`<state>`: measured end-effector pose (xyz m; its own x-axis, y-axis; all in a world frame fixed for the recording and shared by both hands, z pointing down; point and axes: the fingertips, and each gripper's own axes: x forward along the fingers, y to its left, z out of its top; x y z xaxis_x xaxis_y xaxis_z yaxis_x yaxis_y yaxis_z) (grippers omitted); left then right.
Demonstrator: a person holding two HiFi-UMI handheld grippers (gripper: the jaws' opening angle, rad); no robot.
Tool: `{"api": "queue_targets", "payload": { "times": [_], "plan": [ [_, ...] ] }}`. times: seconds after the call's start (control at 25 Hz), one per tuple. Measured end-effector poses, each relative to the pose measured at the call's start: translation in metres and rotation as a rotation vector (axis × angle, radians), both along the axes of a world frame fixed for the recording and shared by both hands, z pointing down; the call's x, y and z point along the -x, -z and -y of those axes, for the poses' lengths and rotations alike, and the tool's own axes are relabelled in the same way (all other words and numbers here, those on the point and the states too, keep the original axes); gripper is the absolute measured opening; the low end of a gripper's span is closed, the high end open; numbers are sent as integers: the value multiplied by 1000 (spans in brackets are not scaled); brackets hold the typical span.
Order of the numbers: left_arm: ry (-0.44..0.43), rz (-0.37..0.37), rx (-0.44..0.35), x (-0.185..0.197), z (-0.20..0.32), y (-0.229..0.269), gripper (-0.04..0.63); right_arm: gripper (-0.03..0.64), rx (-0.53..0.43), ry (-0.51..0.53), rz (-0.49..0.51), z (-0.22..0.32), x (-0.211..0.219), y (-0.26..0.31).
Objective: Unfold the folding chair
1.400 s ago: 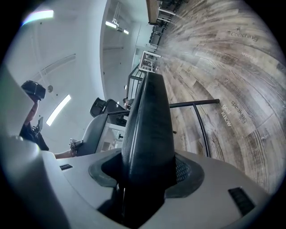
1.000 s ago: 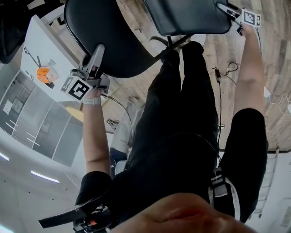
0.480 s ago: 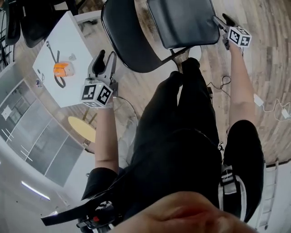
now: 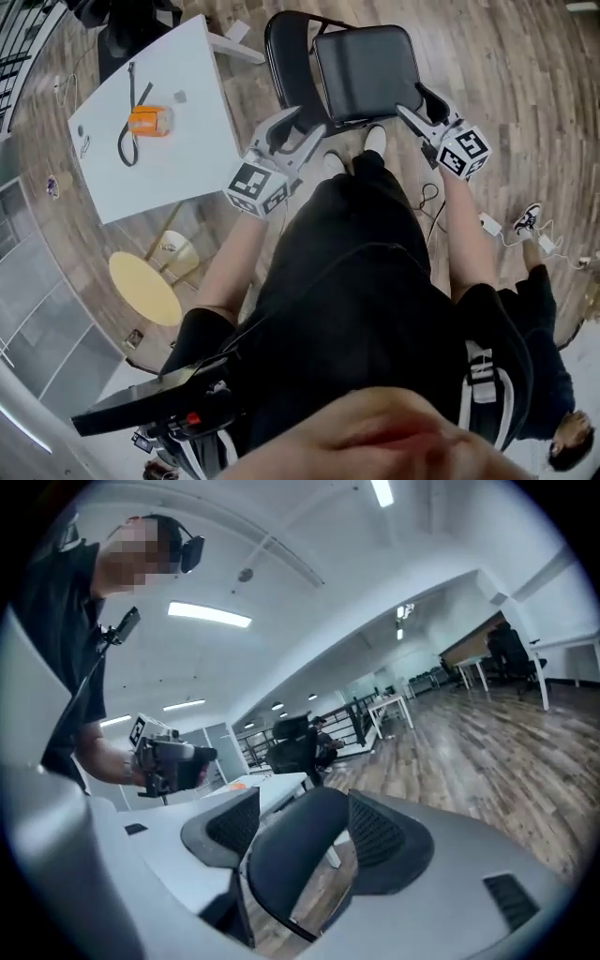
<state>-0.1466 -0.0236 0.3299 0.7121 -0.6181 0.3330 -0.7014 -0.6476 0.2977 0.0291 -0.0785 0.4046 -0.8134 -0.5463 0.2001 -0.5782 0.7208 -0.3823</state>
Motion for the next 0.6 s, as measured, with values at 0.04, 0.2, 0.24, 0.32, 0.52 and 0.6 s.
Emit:
{"api": "queue_targets", "payload": {
  "times": [0.04, 0.2, 0.24, 0.32, 0.52, 0.6],
  "plan": [
    [-15, -21, -12, -3, -10, 12, 181, 296, -31, 18, 11, -18, 13, 27],
    [-54, -96, -79, -14, -47, 62, 88, 119, -113, 43, 94, -84, 47, 118],
    [-67, -104, -106, -17, -51, 72, 45, 77, -131, 38, 101, -93, 51, 134],
    [-94, -110, -155, -25, -56, 89, 14, 10, -170, 28, 89, -105, 54, 159],
    [-108, -117, -217, -43, -69, 118, 5, 8, -259, 76, 46, -127, 56, 207],
    [-101, -124, -240, -50, -70, 127, 5, 8, -295, 98, 37, -132, 54, 223]
  ]
}}
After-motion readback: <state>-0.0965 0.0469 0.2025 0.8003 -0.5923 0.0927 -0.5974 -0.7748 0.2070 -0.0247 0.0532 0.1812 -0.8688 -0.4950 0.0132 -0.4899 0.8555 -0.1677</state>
